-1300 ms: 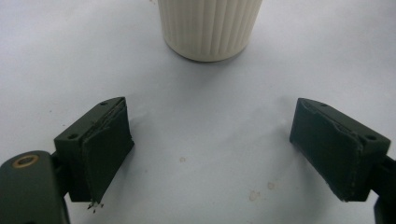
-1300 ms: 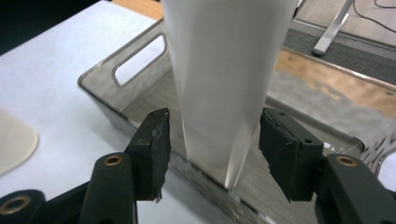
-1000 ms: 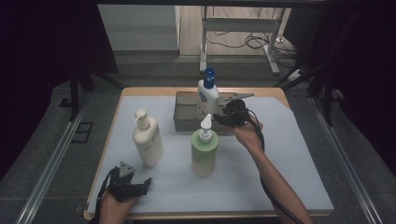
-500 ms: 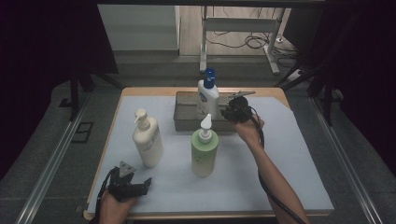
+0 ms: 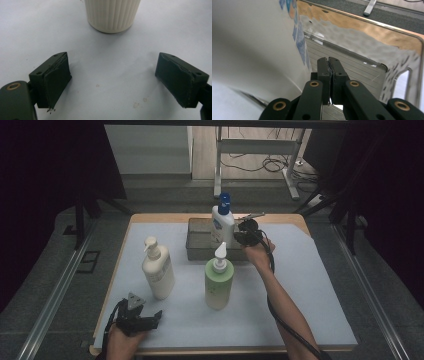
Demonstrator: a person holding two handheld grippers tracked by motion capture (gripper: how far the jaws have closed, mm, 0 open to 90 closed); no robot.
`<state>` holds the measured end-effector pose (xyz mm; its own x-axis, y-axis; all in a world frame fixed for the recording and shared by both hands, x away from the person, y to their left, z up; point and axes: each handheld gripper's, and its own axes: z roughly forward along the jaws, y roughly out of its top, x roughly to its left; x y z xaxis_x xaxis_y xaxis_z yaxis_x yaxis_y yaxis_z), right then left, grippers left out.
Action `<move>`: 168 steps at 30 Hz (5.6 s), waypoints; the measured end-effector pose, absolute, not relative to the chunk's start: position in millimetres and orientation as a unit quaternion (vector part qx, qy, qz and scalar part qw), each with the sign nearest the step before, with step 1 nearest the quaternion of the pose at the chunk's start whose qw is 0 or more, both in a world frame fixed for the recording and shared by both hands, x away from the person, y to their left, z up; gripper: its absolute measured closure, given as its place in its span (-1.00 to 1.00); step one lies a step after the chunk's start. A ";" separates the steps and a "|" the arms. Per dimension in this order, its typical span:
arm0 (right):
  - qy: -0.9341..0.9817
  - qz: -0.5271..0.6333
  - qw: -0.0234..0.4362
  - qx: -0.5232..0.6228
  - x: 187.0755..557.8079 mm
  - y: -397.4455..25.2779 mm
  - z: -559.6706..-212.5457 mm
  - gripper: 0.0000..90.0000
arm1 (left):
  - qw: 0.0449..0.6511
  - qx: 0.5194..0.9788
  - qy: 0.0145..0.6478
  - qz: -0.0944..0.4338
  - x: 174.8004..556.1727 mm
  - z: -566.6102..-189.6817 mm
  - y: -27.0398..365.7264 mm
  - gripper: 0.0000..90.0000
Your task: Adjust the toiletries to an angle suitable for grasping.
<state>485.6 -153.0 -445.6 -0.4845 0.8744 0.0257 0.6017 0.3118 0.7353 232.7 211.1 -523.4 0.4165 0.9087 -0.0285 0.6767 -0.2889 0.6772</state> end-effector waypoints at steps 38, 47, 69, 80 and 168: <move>0.783 0.339 0.161 0.496 485.3 -134.9 -464.0 0.98 | 0.313 0.781 0.509 0.185 233.1 -523.2 210.7 -0.73; 0.787 0.341 0.153 0.492 486.2 -128.0 -465.4 0.98 | 0.312 0.781 0.509 0.185 233.1 -523.2 210.7 -0.73; 0.796 0.348 0.144 0.473 490.0 -104.4 -463.1 0.97 | 0.312 0.781 0.509 0.185 233.2 -523.2 210.6 -0.73; 0.794 0.354 0.134 0.476 497.6 -99.2 -455.2 0.98 | 0.312 0.781 0.509 0.185 233.3 -523.2 210.6 -0.73; 0.820 0.338 0.086 0.454 503.3 -62.4 -460.2 0.99 | 0.312 0.781 0.509 0.183 233.6 -523.0 210.6 -0.73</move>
<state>503.3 -62.4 -460.2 -0.5731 0.8025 0.1658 0.6866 0.3598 0.6317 233.6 210.6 -523.0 0.4150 0.9093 -0.0305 0.6807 -0.2881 0.6735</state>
